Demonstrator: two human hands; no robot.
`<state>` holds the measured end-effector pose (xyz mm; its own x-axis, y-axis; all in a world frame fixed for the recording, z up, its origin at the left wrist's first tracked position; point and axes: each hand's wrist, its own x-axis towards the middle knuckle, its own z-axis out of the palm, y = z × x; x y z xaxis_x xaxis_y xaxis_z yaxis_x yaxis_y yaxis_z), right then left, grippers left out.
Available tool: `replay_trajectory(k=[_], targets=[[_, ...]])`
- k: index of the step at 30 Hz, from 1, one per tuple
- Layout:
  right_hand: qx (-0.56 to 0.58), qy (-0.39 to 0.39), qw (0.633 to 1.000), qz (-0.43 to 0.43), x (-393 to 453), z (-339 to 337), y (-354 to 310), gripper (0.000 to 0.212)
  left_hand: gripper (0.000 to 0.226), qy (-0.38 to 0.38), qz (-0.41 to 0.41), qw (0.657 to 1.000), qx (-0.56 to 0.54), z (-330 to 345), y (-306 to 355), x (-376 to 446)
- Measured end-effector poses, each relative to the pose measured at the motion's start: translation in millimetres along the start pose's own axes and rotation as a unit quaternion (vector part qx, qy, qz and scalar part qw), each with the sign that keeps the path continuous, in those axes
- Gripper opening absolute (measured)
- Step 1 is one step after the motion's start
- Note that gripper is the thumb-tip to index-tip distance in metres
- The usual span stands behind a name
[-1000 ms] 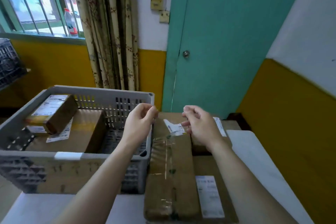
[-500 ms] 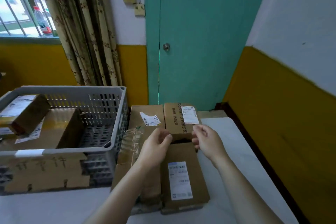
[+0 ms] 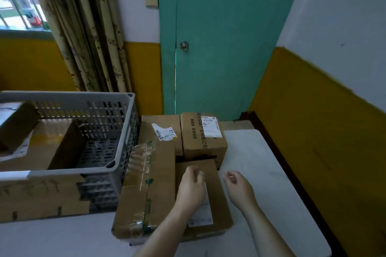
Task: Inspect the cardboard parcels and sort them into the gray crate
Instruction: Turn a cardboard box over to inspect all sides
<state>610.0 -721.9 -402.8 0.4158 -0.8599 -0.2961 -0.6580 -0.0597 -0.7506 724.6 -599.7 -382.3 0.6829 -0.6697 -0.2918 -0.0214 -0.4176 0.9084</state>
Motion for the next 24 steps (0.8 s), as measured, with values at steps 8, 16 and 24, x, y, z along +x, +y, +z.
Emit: replay_trajectory(k=[8,16,24], targets=[[-0.061,-0.117,0.991,0.019,17,4,33,0.057,0.050,0.054,-0.091,0.992,0.072,36,-34,-5],[-0.034,-0.239,0.970,-0.001,20,11,51,0.053,0.046,0.121,-0.126,0.954,0.245,64,-54,-13],[0.000,-0.238,0.971,-0.029,21,7,58,0.045,0.059,0.042,-0.104,0.892,0.438,69,-66,-19]])
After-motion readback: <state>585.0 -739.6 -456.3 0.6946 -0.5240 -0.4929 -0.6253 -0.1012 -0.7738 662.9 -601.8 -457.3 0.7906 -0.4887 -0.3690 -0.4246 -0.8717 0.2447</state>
